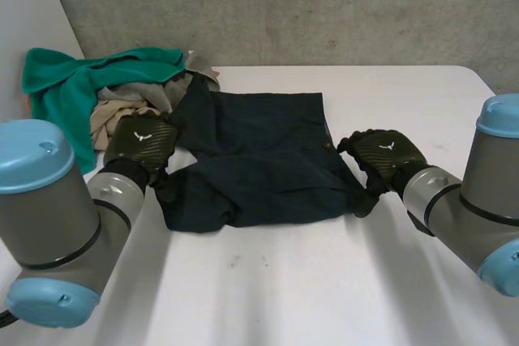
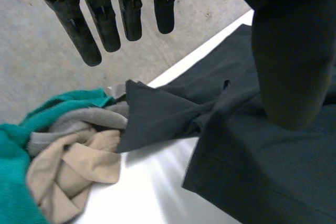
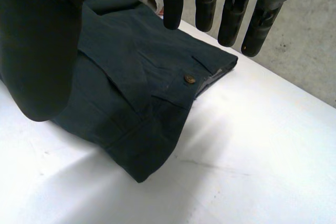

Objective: Fold the laundry.

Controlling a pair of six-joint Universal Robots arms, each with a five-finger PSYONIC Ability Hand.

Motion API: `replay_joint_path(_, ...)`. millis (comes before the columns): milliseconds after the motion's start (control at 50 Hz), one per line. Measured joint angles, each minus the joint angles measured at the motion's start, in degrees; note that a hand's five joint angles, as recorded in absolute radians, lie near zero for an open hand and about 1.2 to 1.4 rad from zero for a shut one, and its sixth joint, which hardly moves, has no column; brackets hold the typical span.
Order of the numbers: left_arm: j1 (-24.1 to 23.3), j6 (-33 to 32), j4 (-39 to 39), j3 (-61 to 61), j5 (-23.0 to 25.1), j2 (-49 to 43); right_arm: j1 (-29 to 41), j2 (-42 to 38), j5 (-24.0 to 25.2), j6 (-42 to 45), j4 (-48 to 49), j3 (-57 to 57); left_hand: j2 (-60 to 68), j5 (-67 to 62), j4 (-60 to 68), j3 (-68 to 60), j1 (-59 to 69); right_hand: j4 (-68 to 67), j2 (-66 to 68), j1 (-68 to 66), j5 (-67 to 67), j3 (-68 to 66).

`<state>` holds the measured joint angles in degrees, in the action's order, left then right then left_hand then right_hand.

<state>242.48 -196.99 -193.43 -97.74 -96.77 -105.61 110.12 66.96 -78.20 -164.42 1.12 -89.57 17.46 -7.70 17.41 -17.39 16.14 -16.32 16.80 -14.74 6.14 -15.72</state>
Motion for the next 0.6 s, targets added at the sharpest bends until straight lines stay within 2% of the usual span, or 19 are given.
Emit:
replay_joint_path(180,3.63,1.77,0.14,4.86,4.91,-7.82,0.07,-2.66,0.30,0.41,-0.82,1.22,1.11,-1.02,1.14,-1.03,1.54,0.00,0.00,0.00,0.00,-0.01)
replay_joint_path(300,5.79,1.64,1.06,8.83,6.02,-12.98,0.37,-5.84,0.55,0.06,-0.55,3.06,5.30,-5.15,5.21,-5.20,6.54,0.00,0.00,0.00,0.00,-0.01)
replay_joint_path(600,5.81,2.59,6.28,11.74,8.11,-17.07,0.52,-13.63,-0.04,0.11,-0.03,8.37,21.48,-20.93,21.52,-21.47,23.06,-0.16,0.22,-0.20,0.40,-0.51)
